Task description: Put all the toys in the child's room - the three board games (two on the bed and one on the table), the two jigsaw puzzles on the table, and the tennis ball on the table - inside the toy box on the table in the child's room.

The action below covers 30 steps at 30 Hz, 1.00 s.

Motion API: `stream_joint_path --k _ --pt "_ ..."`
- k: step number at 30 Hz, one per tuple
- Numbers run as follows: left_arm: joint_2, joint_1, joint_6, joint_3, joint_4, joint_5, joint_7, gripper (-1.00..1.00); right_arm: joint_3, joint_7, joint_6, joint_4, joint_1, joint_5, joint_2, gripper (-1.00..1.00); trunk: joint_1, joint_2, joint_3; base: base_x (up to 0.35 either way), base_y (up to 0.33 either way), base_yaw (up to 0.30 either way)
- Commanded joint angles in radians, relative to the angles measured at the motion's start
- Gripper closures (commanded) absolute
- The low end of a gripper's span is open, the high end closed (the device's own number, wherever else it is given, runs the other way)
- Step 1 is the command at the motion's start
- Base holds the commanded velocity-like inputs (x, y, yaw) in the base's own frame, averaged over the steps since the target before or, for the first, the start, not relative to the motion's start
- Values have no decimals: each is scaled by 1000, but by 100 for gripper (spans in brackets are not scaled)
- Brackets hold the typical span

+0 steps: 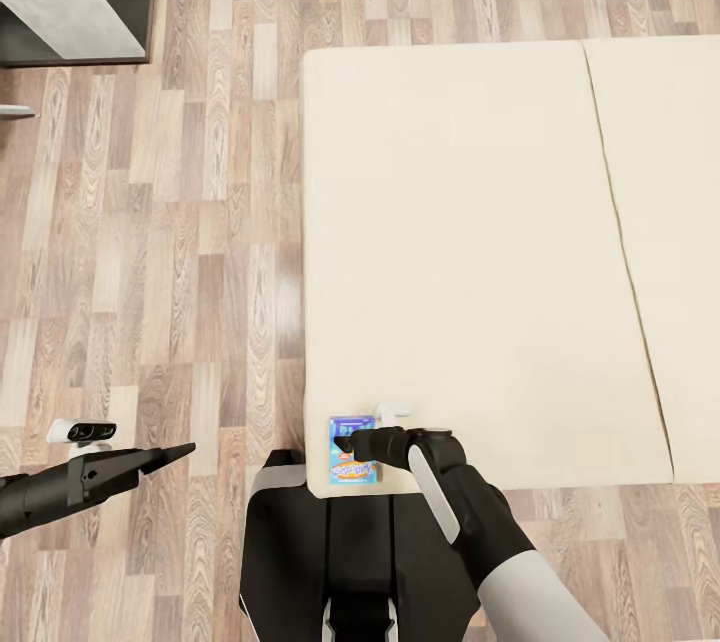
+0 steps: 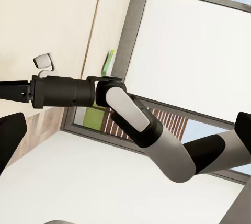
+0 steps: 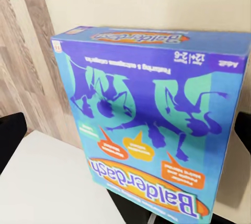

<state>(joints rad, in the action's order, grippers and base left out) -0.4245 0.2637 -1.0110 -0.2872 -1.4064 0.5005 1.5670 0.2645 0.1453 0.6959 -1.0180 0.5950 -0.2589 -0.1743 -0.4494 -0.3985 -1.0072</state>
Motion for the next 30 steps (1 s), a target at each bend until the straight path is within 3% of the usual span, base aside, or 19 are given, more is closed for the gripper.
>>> stream_joint_path --k 1,30 --pt "0 0 -11 0 0 0 4 -100 -1 3 4 0 0 3 0 -100 -1 -2 -1 0 34 0" --pt "-2 0 -11 0 0 0 4 -100 -1 3 4 2 0 3 0 -100 -1 -2 -1 0 22 0"
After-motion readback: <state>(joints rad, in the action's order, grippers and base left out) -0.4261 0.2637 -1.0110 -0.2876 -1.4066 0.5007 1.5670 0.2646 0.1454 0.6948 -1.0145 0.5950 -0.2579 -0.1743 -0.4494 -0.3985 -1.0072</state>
